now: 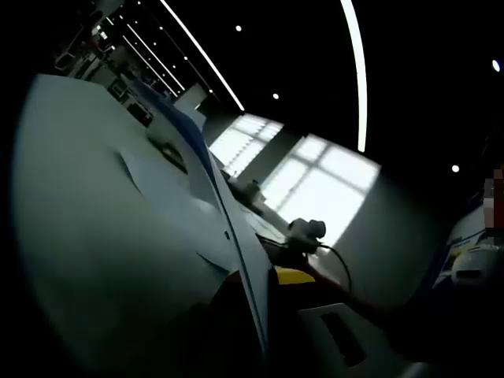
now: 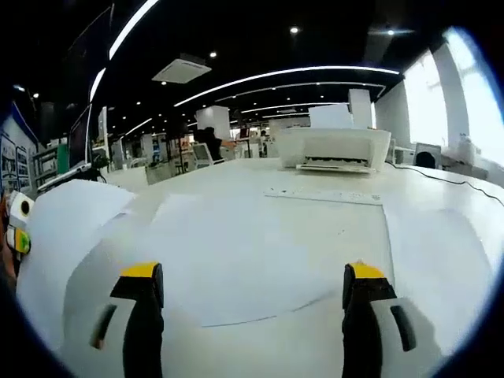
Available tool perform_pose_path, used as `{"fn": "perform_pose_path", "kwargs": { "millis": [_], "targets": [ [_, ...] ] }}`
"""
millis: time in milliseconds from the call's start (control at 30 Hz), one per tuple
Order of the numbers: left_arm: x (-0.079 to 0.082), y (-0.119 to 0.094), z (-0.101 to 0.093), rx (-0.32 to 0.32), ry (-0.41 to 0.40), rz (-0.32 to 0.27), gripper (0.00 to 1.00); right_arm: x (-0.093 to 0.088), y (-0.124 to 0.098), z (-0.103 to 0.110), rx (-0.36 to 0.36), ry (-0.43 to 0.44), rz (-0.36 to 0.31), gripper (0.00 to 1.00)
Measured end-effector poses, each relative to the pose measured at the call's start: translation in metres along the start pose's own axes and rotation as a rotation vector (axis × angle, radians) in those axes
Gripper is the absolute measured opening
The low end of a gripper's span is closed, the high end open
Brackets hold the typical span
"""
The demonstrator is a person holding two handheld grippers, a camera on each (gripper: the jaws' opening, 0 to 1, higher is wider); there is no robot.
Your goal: Organize the stack of printing papers by aligning and flattening the scattered papers on the table
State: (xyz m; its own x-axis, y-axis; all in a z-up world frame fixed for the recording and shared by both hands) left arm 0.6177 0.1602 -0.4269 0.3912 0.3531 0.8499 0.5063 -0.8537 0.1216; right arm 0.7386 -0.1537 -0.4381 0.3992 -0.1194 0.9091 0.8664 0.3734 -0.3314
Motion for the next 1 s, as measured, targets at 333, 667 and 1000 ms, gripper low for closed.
{"fn": "perform_pose_path", "kwargs": {
  "millis": [333, 667, 1000],
  "targets": [
    [-0.002, 0.003, -0.007, -0.001, 0.004, 0.001, 0.07, -0.013, 0.007, 0.007, -0.04, -0.082, 0.061, 0.88],
    [-0.003, 0.004, -0.009, -0.002, 0.003, 0.002, 0.07, -0.012, 0.006, 0.012, -0.001, -0.09, 0.064, 0.65],
    [-0.005, 0.007, -0.014, -0.004, 0.005, 0.002, 0.07, -0.009, 0.004, 0.008, 0.015, -0.183, 0.037, 0.34]
  ]
}}
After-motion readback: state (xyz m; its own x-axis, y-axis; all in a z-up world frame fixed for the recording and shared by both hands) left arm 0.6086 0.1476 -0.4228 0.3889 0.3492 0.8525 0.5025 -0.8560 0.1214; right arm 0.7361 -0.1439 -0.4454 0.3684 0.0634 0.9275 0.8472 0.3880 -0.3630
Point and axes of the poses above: the point that each gripper's makers call its tool centre point, and the gripper's own axes: y roughly forward along the fingers, z roughly to its left, x roughly out of its top, the point moved 10 cm from there along -y, roughly backward along the fingers, and after that the axes turned 10 degrees about y, right-handed, at the moved point
